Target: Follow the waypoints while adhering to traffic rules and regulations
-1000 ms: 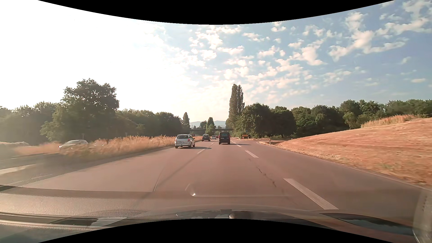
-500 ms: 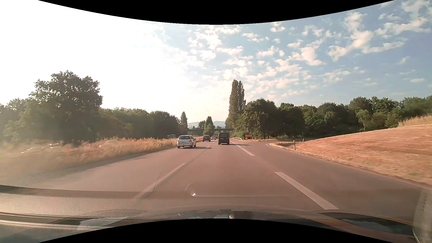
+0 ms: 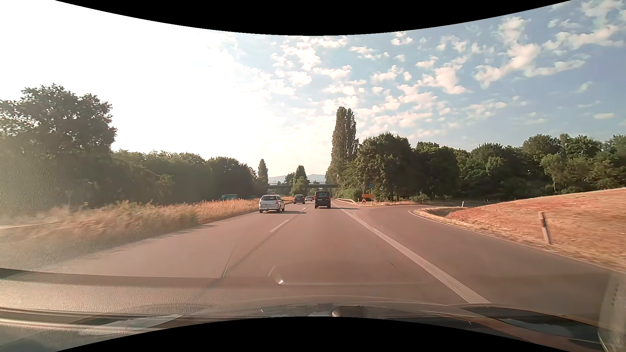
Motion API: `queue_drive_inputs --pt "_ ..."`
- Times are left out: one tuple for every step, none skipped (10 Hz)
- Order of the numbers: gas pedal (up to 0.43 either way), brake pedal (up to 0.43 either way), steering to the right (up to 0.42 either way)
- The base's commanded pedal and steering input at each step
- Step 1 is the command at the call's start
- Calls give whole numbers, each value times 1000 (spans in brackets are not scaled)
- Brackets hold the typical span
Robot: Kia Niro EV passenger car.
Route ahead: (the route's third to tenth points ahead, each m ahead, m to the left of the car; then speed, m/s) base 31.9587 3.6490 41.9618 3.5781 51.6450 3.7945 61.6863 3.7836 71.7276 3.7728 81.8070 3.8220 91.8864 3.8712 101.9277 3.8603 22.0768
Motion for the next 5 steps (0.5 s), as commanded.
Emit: queue_drive_inputs --pt "240 0 3" --pt "240 0 2" --pt "228 0 1" --pt "228 0 0" --pt "228 0 0"
